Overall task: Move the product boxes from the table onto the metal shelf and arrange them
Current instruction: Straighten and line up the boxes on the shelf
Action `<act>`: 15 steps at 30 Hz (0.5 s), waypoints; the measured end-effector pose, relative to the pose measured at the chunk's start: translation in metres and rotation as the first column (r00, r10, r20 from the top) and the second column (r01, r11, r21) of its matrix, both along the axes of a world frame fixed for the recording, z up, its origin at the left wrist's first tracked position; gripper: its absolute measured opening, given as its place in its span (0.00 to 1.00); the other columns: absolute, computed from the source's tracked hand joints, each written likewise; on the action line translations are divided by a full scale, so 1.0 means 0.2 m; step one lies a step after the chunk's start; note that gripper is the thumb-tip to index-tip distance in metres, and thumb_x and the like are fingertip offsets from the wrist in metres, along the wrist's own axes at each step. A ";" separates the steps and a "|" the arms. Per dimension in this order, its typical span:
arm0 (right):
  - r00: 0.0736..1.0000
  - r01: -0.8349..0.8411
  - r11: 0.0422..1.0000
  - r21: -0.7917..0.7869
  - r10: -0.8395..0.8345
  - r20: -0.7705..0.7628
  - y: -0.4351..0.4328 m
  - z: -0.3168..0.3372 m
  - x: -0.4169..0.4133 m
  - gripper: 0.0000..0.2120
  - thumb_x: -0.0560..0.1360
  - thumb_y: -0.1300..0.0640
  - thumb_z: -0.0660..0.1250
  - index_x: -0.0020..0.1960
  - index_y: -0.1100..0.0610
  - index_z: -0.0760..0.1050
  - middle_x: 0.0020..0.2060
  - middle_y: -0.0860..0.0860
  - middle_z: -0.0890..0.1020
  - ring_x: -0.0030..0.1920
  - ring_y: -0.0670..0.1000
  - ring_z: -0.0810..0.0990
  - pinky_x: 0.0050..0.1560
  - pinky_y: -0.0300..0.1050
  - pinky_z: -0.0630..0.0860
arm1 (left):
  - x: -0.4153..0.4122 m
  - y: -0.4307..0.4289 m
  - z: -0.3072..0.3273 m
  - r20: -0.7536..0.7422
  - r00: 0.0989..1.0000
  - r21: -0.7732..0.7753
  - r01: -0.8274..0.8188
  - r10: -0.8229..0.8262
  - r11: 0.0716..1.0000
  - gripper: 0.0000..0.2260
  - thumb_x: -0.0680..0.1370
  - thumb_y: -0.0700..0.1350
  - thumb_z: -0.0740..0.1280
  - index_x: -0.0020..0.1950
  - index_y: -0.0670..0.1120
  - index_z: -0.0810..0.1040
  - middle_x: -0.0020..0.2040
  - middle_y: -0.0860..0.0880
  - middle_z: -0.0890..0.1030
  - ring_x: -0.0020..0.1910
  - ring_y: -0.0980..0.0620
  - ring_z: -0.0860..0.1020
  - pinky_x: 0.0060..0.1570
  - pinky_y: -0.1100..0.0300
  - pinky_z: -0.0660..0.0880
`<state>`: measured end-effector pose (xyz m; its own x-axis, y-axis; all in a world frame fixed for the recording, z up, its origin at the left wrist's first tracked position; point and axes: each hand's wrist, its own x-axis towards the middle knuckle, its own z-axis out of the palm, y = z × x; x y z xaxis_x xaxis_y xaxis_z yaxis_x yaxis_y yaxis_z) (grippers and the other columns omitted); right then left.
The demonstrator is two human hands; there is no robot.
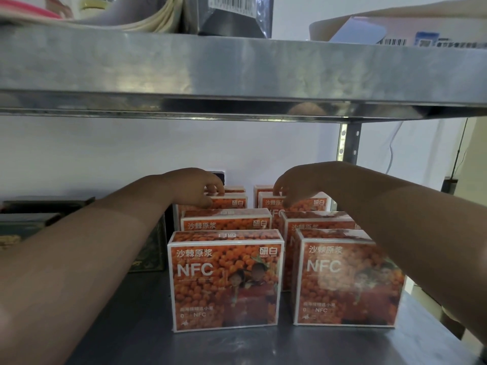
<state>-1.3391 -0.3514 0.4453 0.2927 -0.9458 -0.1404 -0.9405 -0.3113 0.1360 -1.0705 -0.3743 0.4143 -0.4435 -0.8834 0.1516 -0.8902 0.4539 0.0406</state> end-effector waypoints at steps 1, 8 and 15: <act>0.999 -0.010 1.000 -0.018 0.010 -0.039 0.02 0.01 -0.01 0.23 0.78 0.49 0.70 0.71 0.48 0.73 0.67 0.48 0.77 0.61 0.49 0.75 0.68 0.51 0.72 | 0.00 0.01 0.00 -0.004 1.000 0.005 0.005 -0.005 1.000 0.19 0.76 0.53 0.71 0.67 0.58 0.75 0.62 0.57 0.78 0.55 0.56 0.76 0.48 0.59 0.73; 0.989 -0.096 0.986 -0.138 0.110 0.103 0.12 0.07 -0.04 0.17 0.79 0.46 0.68 0.67 0.47 0.76 0.59 0.44 0.79 0.58 0.47 0.75 0.62 0.46 0.71 | -0.06 0.13 0.11 -0.166 0.983 -0.101 0.065 -0.081 0.993 0.12 0.78 0.51 0.70 0.62 0.57 0.80 0.56 0.59 0.81 0.52 0.59 0.79 0.53 0.60 0.76; 0.993 -0.080 0.996 -0.036 0.083 0.084 0.24 0.06 -0.12 0.19 0.77 0.40 0.68 0.64 0.46 0.79 0.59 0.41 0.79 0.61 0.47 0.76 0.64 0.47 0.72 | -0.21 0.27 0.17 0.014 0.993 0.106 0.113 -0.115 0.988 0.19 0.73 0.64 0.70 0.62 0.60 0.79 0.55 0.63 0.80 0.53 0.61 0.77 0.55 0.59 0.74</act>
<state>-1.3638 -0.3043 0.4567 0.3783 -0.9221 -0.0816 -0.9209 -0.3838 0.0678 -1.1132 -0.3196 0.4475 -0.5446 -0.8372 0.0512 -0.8337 0.5470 0.0759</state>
